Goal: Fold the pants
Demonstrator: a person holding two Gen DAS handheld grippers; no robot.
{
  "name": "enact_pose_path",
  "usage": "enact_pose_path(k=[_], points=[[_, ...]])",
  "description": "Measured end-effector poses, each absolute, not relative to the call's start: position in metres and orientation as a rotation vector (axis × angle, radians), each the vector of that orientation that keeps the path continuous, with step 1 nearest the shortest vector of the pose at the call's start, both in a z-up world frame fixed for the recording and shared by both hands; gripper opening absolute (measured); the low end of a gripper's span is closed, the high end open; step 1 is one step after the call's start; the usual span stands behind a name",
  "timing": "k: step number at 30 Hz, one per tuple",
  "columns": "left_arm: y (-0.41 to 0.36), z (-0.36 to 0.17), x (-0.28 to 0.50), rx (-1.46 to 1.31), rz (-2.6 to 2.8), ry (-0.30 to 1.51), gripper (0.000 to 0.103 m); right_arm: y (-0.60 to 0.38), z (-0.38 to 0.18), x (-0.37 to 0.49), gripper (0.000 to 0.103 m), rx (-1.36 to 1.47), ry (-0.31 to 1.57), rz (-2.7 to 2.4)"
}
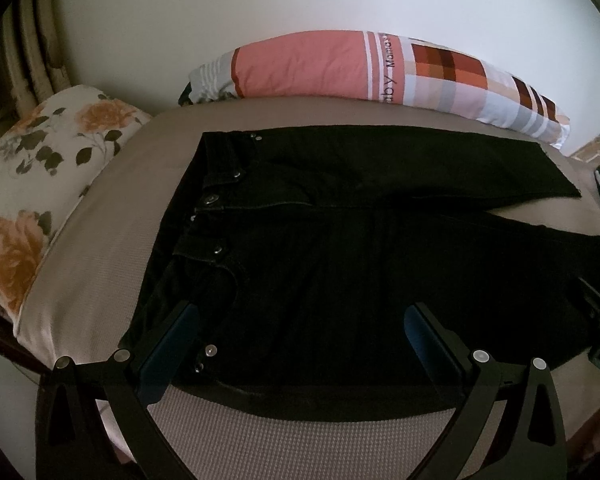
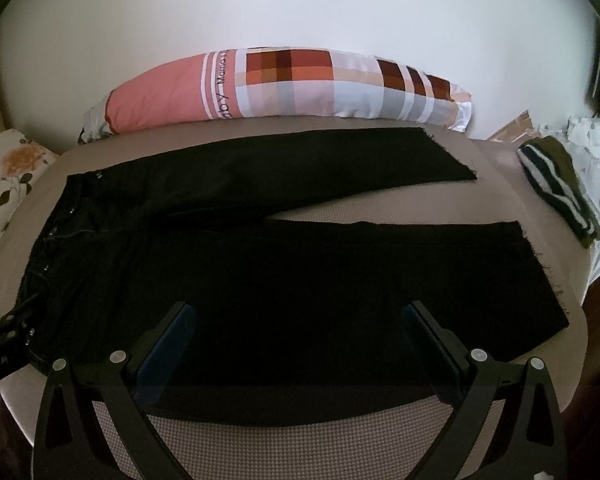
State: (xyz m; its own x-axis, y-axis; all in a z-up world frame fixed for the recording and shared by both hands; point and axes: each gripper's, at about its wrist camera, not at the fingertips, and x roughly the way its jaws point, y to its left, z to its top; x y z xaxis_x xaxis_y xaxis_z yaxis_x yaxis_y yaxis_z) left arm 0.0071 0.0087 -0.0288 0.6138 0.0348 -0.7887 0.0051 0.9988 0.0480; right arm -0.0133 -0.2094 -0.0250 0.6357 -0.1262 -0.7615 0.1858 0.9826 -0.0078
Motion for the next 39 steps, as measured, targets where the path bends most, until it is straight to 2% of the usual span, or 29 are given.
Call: enact_pose_path(k=[8, 16, 22, 24, 30, 35, 39], points=[[0.026, -0.032, 0.028, 0.021, 0.01, 0.917, 0.102, -0.219, -0.031, -0.012, 0.102, 0.208, 0.897, -0.121], [0.083, -0.025, 0.08, -0.026, 0.052, 0.887, 0.101, -0.251, -0.039, 0.017, 0.103, 0.359, 0.943, -0.062], [0.131, -0.028, 0.138, -0.105, 0.025, 0.918, 0.082, -0.278, -0.034, 0.054, 0.103, 0.429, 0.954, -0.083], [0.147, -0.033, 0.163, -0.161, -0.011, 0.942, 0.068, -0.282, -0.03, 0.067, 0.103, 0.435, 0.949, -0.086], [0.184, -0.057, 0.223, -0.362, -0.142, 1.018, 0.046, -0.276, -0.031, 0.11, 0.103, 0.425, 0.963, -0.079], [0.206, -0.079, 0.262, -0.477, -0.224, 1.076, 0.038, -0.259, -0.039, 0.142, 0.103, 0.42, 0.987, -0.059], [0.217, -0.093, 0.286, -0.539, -0.272, 1.108, 0.037, -0.244, -0.043, 0.164, 0.103, 0.391, 1.002, -0.045]])
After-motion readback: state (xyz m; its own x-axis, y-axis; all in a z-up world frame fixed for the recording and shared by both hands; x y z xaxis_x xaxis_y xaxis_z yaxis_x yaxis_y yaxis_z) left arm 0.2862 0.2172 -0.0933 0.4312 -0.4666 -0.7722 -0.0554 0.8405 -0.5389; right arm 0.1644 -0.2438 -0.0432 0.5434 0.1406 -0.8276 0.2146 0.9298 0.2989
